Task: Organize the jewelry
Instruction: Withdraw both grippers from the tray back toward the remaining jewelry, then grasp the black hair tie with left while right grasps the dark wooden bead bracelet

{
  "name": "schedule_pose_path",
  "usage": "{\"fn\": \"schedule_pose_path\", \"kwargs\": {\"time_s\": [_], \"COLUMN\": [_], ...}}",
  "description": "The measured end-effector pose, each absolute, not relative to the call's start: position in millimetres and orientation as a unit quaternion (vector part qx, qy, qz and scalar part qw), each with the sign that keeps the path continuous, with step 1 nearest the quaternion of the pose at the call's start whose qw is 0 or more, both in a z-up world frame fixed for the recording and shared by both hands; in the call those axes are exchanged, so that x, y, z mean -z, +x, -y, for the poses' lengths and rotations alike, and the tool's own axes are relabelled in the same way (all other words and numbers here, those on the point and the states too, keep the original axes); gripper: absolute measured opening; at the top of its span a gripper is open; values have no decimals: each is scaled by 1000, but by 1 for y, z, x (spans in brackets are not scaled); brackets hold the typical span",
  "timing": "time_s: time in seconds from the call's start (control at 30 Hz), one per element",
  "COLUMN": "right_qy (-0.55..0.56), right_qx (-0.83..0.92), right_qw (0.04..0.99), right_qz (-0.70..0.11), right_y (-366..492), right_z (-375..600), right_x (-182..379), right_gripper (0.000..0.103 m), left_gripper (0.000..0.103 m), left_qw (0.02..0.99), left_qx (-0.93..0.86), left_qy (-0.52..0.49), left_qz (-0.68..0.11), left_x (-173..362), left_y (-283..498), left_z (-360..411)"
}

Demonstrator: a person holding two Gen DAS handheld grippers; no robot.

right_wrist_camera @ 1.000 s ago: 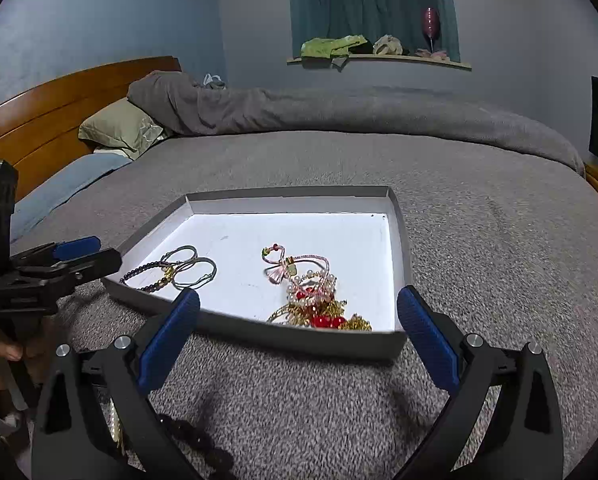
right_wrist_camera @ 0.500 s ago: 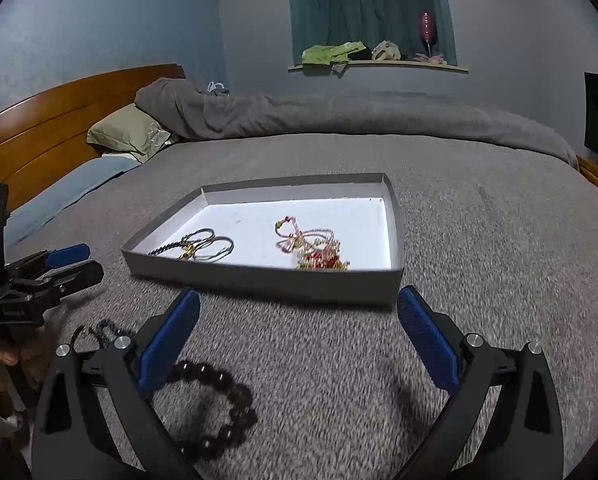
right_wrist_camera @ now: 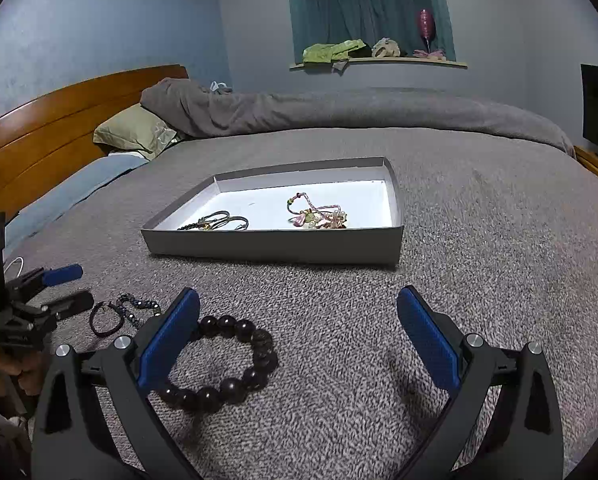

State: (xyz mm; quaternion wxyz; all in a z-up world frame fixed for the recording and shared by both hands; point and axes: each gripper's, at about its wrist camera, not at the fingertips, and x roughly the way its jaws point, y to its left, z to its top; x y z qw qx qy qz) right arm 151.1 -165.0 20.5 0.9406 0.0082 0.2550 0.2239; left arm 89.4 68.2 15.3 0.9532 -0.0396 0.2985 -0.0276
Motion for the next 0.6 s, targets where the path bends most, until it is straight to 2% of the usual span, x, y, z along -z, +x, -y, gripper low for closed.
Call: {"fn": "schedule_pose_path", "kwargs": {"time_s": [0.43,0.6], "right_qy": [7,4], "right_qx": [-227,-227], "right_qw": [937,934], "right_qz": [-266,-277], "right_y": [137,134], "right_z": [164,160], "right_x": [-15,-11], "right_gripper": [98,98], "left_gripper": [98,95], "left_qw": [947,943], "left_qx": [37,46], "left_qy": [-35,-35], "left_qz": [-318,-327], "left_x": [-5,-2], "left_y": [86,89], "left_z": [-65,-64]}}
